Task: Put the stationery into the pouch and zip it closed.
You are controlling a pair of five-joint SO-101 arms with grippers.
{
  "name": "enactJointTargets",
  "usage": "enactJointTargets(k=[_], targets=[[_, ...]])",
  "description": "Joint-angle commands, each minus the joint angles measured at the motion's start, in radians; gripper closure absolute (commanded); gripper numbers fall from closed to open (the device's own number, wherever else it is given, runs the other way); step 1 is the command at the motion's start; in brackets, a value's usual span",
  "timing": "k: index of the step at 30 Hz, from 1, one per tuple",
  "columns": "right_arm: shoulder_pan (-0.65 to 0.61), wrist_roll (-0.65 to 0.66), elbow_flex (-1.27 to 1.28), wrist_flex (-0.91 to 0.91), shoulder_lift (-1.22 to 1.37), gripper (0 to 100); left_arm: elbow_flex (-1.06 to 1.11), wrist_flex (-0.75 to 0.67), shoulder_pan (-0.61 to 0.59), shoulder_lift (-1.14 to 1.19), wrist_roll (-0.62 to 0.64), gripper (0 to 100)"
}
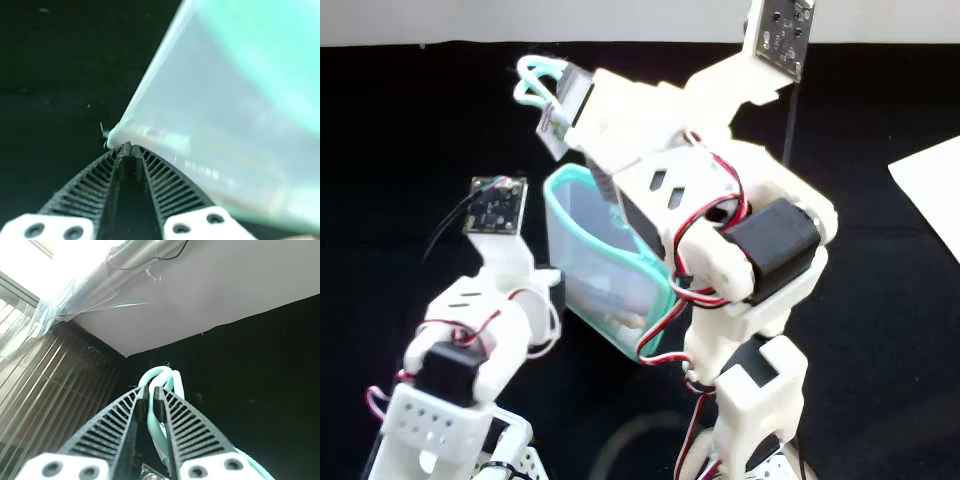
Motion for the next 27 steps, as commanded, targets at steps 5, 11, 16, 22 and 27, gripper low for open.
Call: enactJointTargets(k=[5,11,16,22,27], targets=[[-0.022,0.014,-0.024,0.012,-0.008,99.2,0.179,-0.382,0.007,0.002,0.009,99],[-0.061,0.023,-0.024,0.012,-0.01,99.2,0.174,-0.54,0.007,0.096,0.011,99],[-0.153,0.098,-0.082,0.012,-0.01,99.2,0.145,-0.574,0.007,0.177,0.011,99],[-0.157,0.104,-0.125,0.01,-0.012,99.2,0.143,-0.577,-0.019,0.179,0.011,99],[-0.16,0.104,-0.125,-0.019,-0.012,99.2,0.143,-0.574,-0.068,0.179,0.011,99]])
